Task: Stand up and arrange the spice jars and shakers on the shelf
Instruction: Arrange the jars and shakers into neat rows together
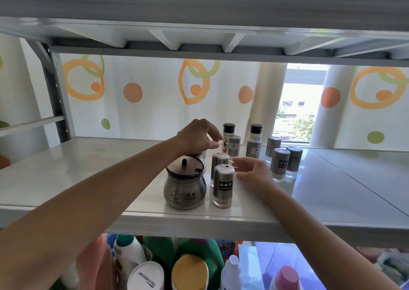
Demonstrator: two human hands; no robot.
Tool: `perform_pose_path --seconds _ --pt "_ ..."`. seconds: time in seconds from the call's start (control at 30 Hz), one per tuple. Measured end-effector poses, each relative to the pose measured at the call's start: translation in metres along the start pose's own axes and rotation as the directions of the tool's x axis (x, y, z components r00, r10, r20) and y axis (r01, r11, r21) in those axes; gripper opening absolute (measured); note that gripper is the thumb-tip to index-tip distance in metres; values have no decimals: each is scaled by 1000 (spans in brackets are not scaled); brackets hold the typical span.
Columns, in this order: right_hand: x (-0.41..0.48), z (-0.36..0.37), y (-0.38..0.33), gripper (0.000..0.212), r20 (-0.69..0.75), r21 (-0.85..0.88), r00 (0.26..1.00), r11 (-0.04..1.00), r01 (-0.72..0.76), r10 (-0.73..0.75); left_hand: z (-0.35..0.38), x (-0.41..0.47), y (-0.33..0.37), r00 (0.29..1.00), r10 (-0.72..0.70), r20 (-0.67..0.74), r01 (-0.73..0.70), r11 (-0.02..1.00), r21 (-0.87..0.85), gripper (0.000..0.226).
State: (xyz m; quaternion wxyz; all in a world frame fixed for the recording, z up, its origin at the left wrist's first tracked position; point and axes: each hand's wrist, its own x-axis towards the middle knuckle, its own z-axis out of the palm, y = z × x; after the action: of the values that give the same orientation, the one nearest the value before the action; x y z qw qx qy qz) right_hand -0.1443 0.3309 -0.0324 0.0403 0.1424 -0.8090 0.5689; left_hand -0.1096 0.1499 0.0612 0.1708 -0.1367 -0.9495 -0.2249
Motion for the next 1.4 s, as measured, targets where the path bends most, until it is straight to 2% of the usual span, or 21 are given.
perform_pose_path --seconds 0.1,0.27,0.4,0.6,0.87,1.2,1.4 --pt "11 6 3 43 -77 -49 996 998 -48 44 5 17 -6 998 -57 -15 57 996 68 36" --pt "29 17 7 48 -159 -79 983 992 -102 89 19 53 -12 995 -85 49 75 980 186 48" --pt "41 24 8 39 -171 -136 983 987 -82 58 30 76 -14 993 -76 87 51 964 260 49" --pt "49 29 4 35 -205 -208 979 976 -58 15 40 90 -17 989 -60 133 20 960 278 37" --pt "58 32 7 39 -214 -235 977 971 -48 -4 43 97 -21 986 -45 158 7 973 232 41" --pt "61 30 11 52 -156 -189 988 982 -14 -15 36 91 -20 995 22 101 -42 979 200 10" --pt "64 32 10 53 -145 -196 989 980 -6 -23 33 87 -25 990 -12 138 -18 977 211 40"
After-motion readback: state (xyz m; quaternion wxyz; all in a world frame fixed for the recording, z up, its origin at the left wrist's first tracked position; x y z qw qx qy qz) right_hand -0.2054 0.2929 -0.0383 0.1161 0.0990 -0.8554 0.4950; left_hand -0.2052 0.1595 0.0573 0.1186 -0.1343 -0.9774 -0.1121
